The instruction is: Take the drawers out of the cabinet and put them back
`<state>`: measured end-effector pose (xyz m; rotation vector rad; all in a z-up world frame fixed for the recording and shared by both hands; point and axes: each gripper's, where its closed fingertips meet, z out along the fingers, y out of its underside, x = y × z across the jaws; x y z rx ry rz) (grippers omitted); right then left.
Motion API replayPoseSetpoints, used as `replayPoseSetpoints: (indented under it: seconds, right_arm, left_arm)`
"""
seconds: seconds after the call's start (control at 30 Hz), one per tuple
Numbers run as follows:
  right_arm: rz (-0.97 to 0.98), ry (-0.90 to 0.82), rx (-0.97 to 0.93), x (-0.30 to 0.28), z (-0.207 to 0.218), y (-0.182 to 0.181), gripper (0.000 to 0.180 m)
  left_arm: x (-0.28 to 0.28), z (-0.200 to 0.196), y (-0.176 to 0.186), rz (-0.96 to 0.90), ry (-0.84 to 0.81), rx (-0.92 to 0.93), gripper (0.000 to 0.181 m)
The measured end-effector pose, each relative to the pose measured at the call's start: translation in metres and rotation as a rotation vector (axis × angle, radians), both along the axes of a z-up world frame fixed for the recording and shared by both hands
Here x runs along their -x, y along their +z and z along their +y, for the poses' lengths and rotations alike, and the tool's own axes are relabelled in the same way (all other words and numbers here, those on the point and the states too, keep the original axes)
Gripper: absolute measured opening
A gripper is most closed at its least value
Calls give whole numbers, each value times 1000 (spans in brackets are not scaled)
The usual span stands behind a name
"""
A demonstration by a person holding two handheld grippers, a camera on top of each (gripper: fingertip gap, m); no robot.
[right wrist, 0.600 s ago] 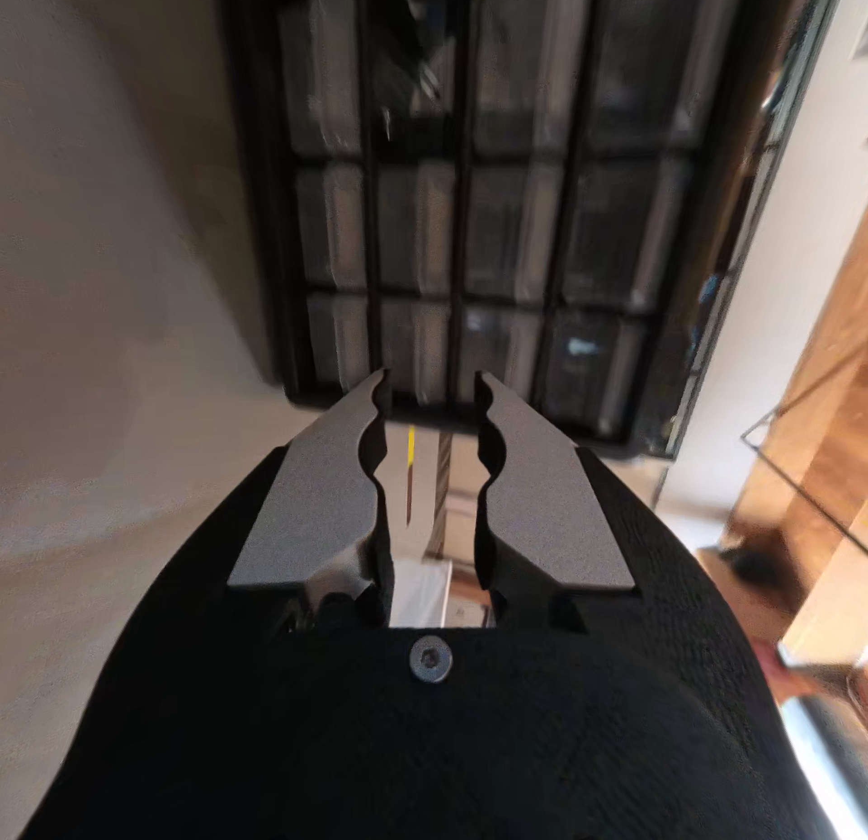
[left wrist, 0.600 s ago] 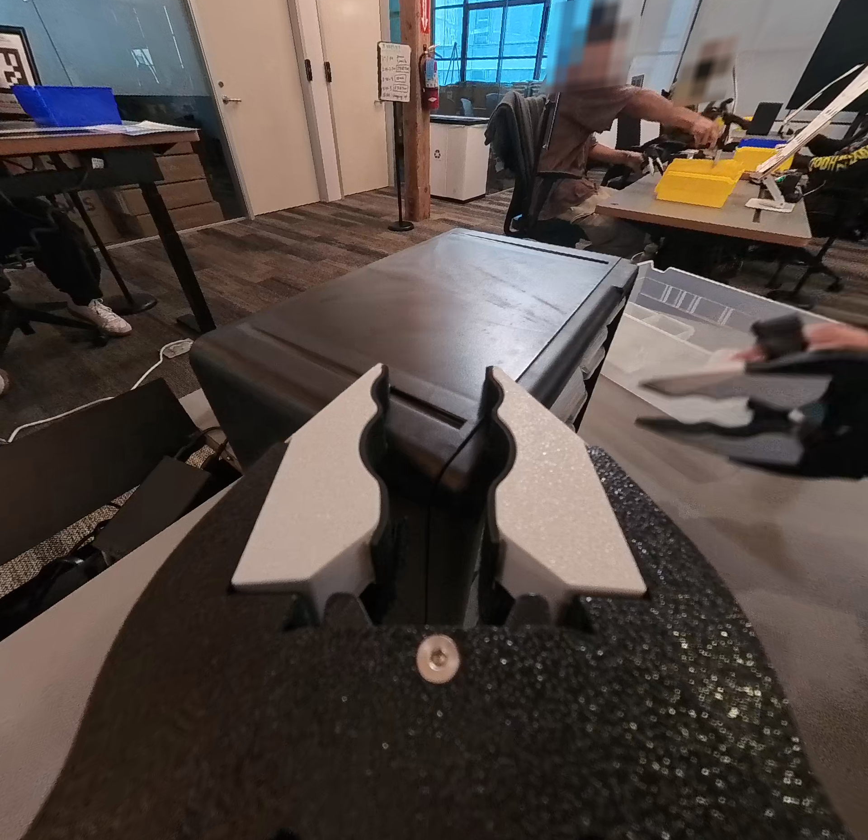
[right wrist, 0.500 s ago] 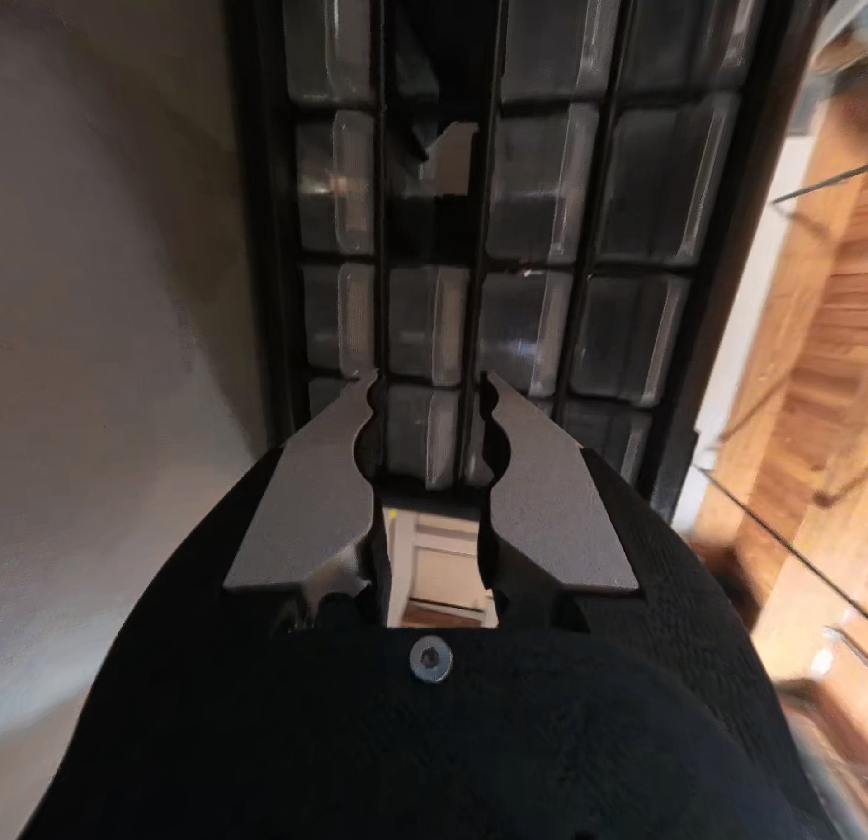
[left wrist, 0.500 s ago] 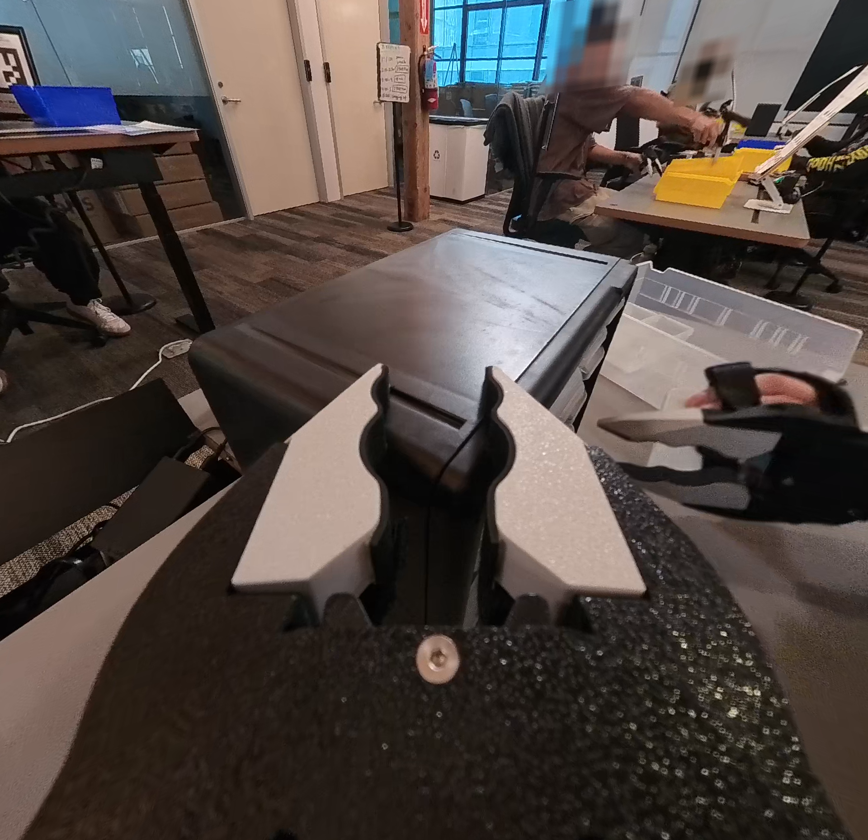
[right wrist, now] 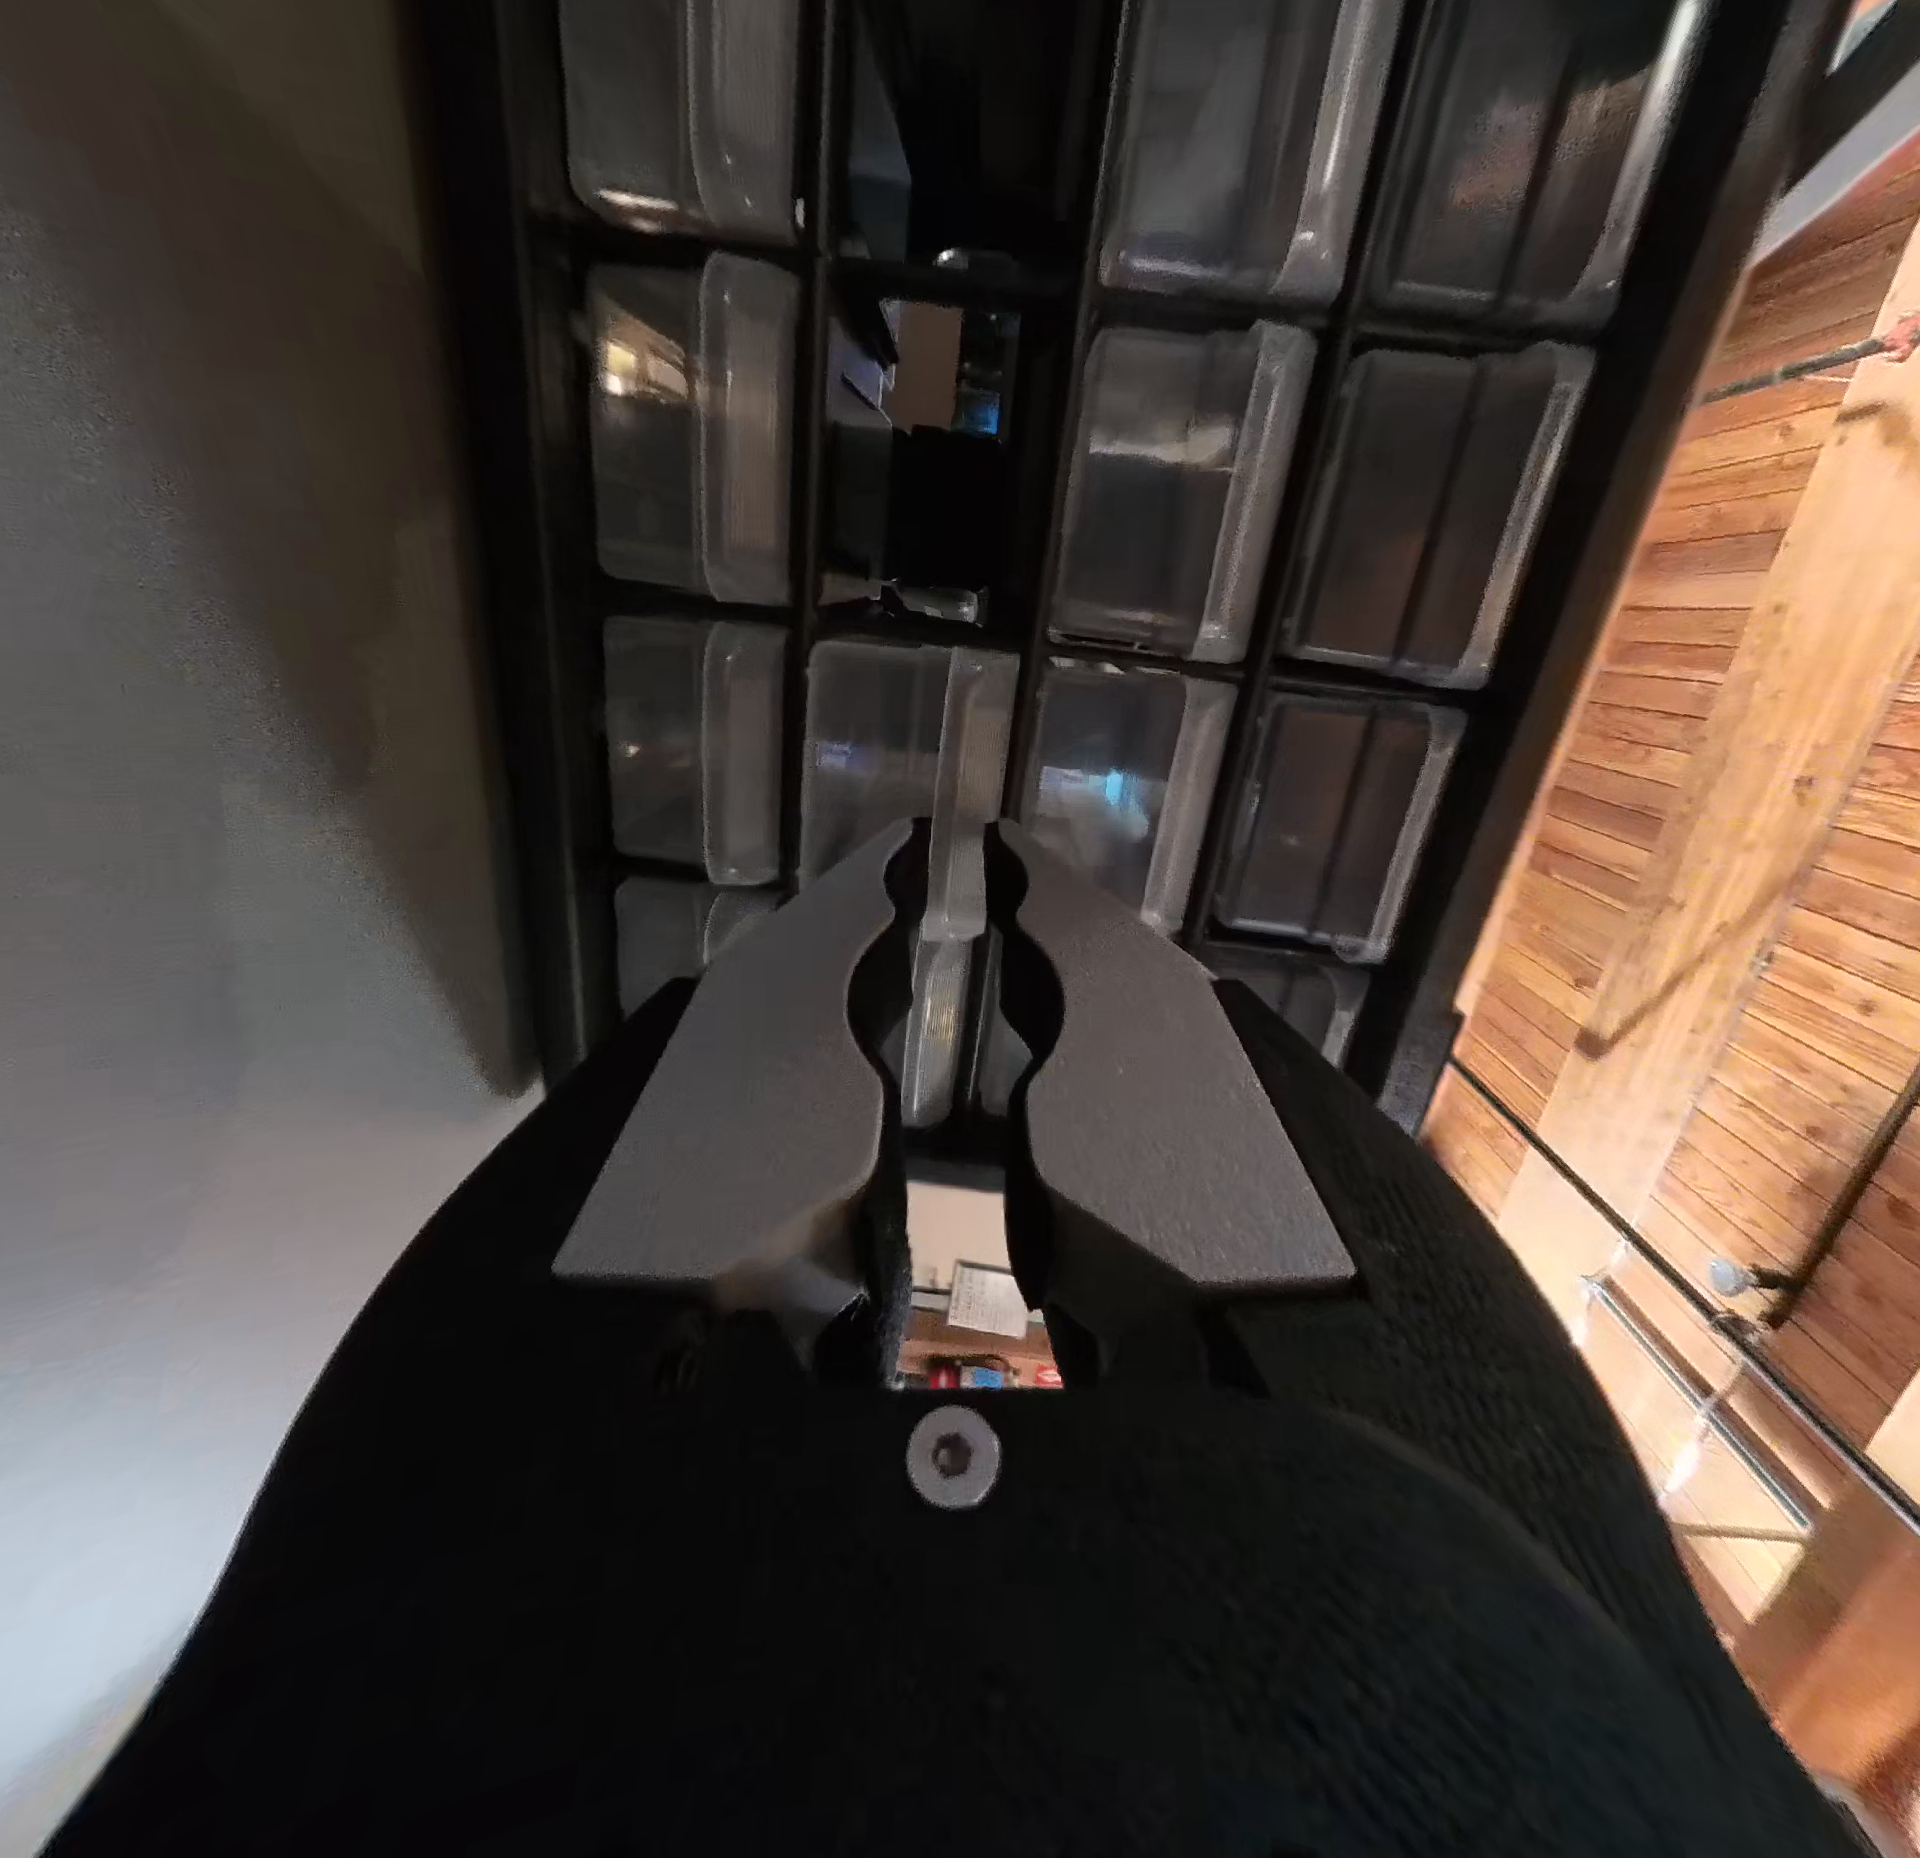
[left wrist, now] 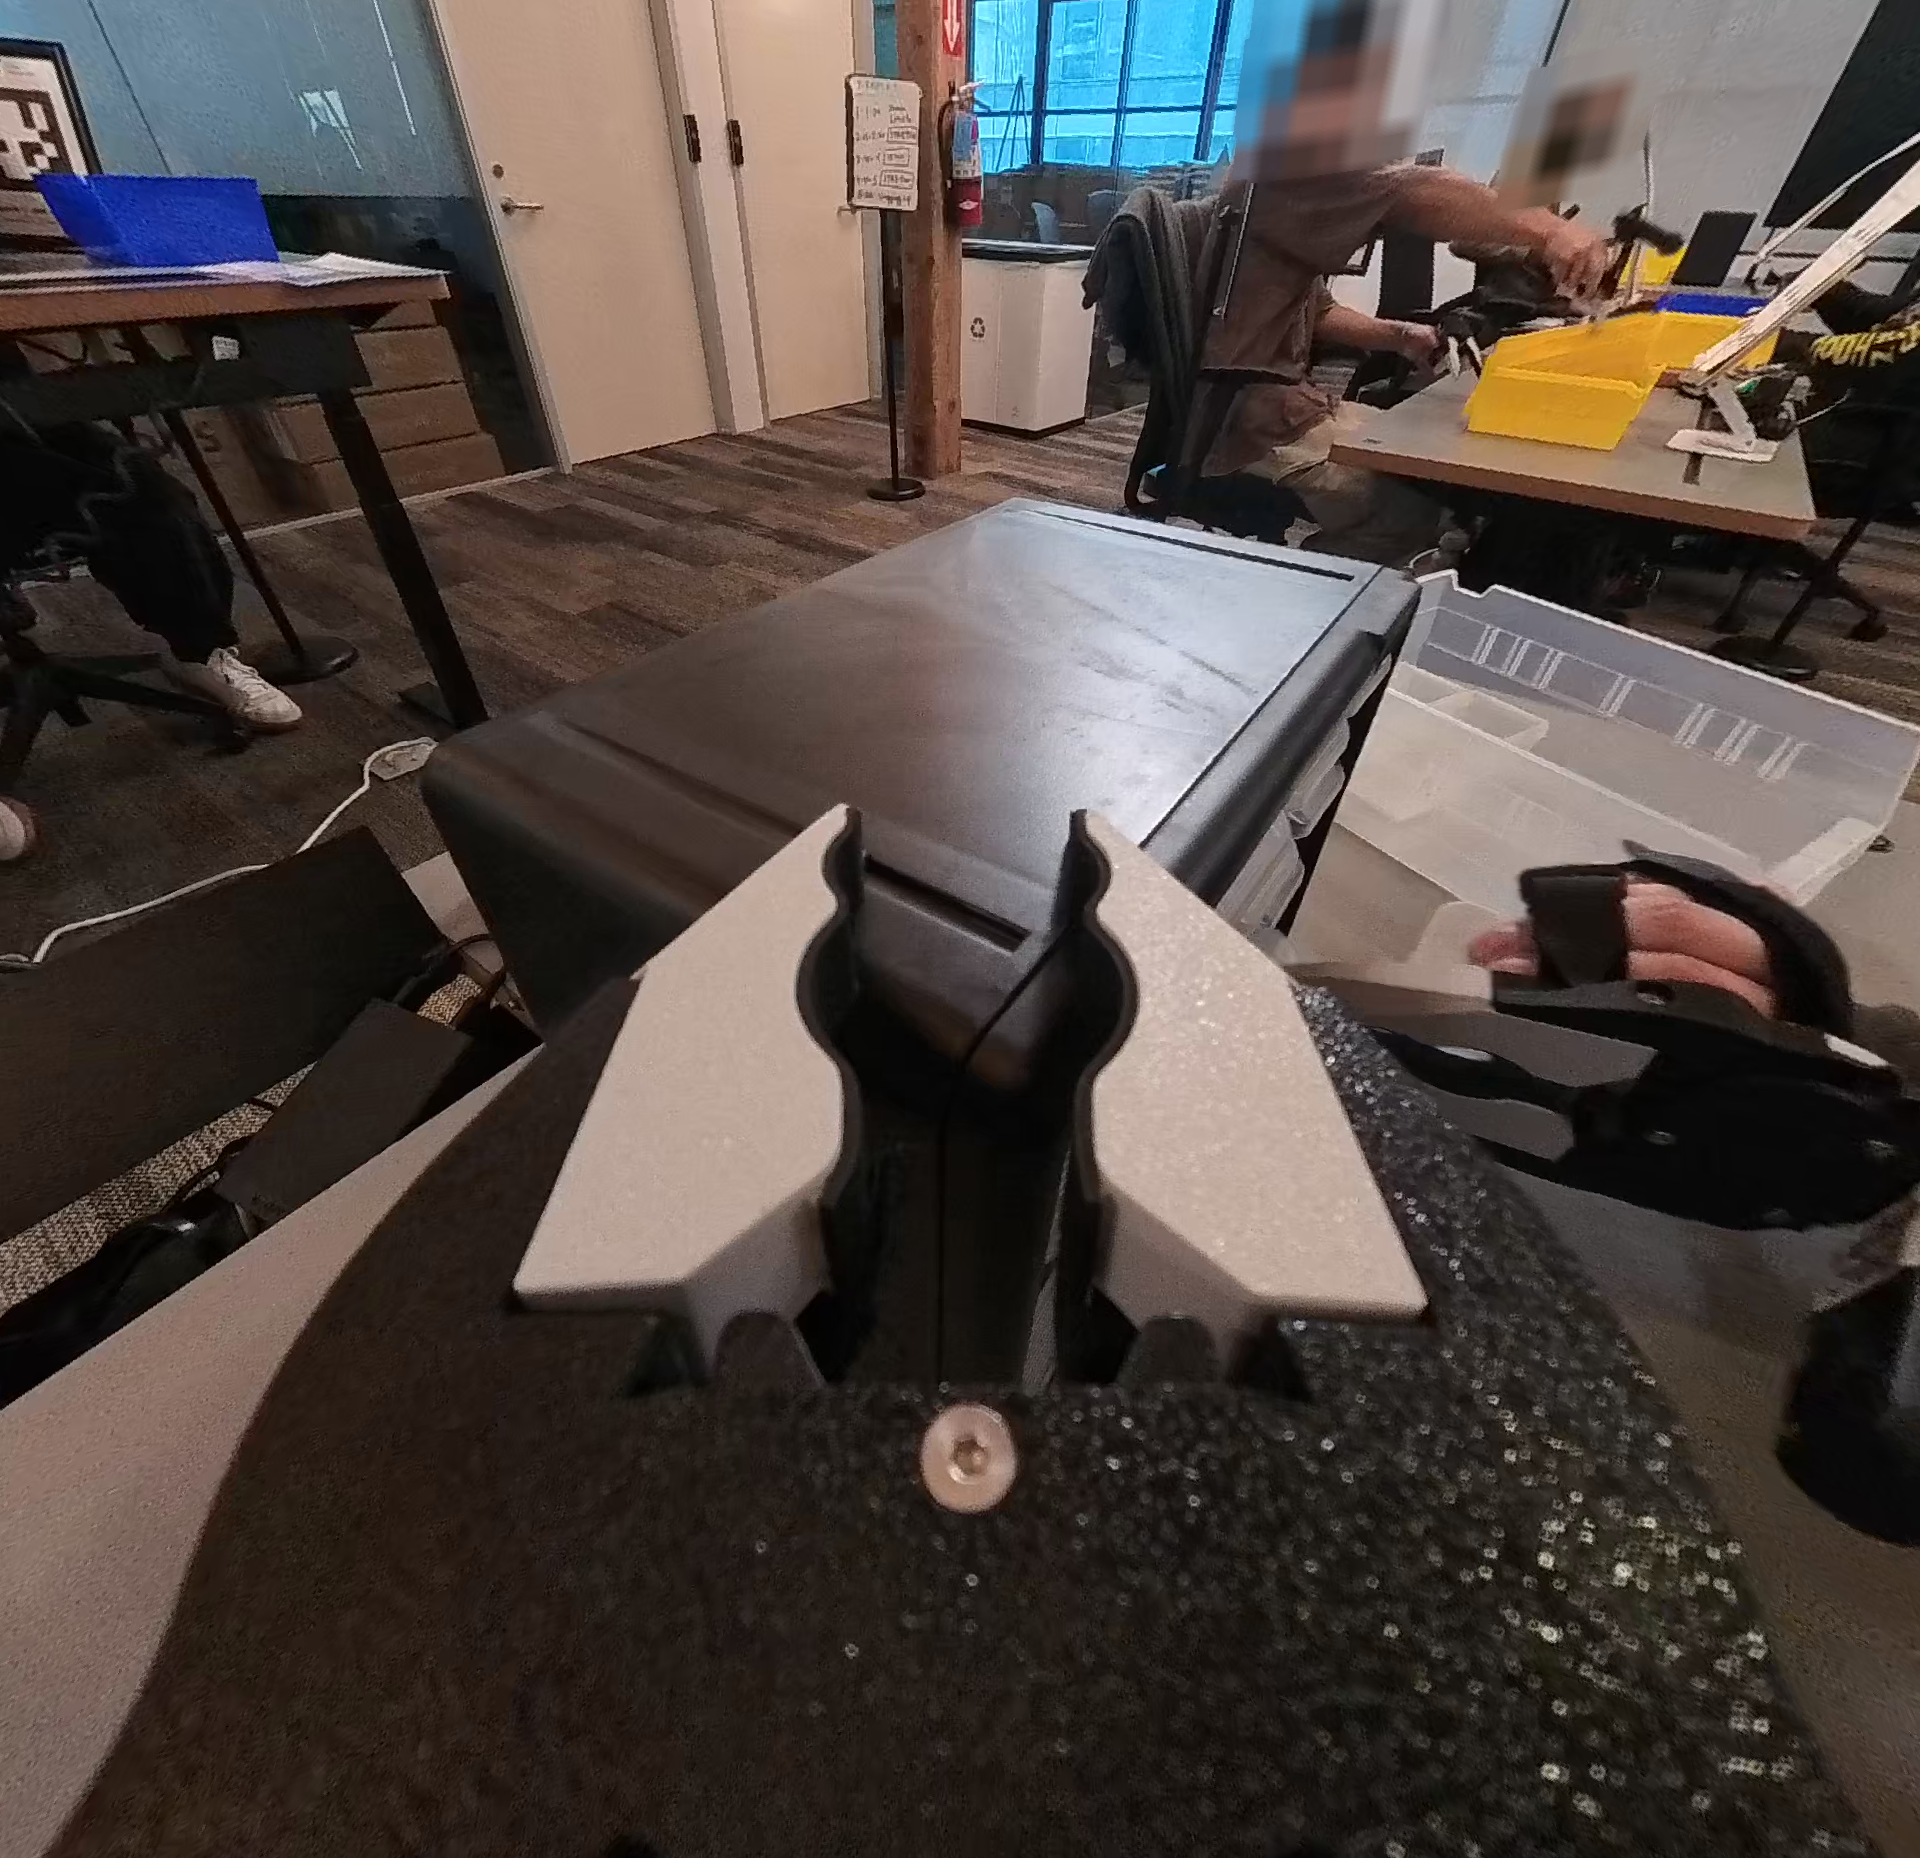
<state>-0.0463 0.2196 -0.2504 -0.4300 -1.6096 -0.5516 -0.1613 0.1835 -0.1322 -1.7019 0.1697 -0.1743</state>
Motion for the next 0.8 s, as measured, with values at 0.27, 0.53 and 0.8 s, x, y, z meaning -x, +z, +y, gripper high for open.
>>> replayPoseSetpoints:
  seconds: [0.27,0.53,0.8]
  right_arm:
    - [-35,59,30,-47,-47,-1,17]
    - [-35,59,137,-26,-47,-22,86]
    - [-69,-6,120,-29,-51,-25,42]
  left_arm:
    - [0,0,0,-4,-8,-4,37]
    - [0,-1,0,-2,-10,-3,35]
    - [-1,-2,0,-2,-15,-3,33]
